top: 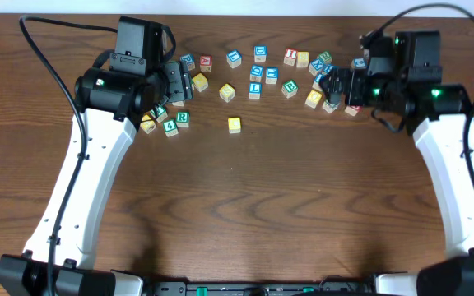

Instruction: Spell out CORL

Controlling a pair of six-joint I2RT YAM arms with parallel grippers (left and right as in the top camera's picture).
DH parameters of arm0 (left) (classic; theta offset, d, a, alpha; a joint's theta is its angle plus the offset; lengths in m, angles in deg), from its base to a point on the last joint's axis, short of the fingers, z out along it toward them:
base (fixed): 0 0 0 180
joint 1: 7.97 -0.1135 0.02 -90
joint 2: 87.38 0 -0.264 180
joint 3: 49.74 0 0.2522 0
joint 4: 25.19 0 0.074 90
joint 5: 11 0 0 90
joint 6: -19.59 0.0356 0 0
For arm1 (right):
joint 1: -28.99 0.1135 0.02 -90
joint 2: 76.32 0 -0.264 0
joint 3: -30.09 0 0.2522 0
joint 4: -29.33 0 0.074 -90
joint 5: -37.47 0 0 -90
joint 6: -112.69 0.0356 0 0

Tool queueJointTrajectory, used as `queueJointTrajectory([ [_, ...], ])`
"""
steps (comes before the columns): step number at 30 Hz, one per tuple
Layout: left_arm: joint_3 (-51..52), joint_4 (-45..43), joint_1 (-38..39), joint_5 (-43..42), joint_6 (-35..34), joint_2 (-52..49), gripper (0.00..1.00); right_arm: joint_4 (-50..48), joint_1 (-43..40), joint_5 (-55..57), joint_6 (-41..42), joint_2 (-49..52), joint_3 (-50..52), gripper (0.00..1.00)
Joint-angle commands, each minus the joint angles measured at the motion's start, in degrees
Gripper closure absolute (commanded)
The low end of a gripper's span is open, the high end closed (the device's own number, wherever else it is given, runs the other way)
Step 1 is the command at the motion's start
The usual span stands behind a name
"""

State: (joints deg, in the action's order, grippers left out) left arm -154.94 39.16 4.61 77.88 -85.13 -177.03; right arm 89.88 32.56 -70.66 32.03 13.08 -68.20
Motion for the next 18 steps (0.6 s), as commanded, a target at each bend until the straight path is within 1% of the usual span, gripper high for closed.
queueJointTrajectory([
  [1,-0.98,0.20,-0.02,0.68,0.98,0.61,0.25,6.36,0.37,4.79,4.74,5.81,-10.80,0.01],
  [6,-0.94,0.15,-0.04,0.70,0.98,0.61,0.25,17.46,1.97,9.35,8.59,16.61,-25.29,0.01],
  [9,-0.94,0.17,-0.02,0.70,0.98,0.61,0.24,21.42,3.39,12.68,12.48,22.14,-30.91,0.01],
  [14,-0.94,0.22,-0.02,0.70,0.96,0.61,0.24,22.64,5.09,14.34,14.73,28.41,-33.11,0.01],
  [18,-0.94,0.20,-0.02,0.70,0.96,0.59,0.24,19.80,5.97,12.85,14.71,32.37,-33.09,0.01],
])
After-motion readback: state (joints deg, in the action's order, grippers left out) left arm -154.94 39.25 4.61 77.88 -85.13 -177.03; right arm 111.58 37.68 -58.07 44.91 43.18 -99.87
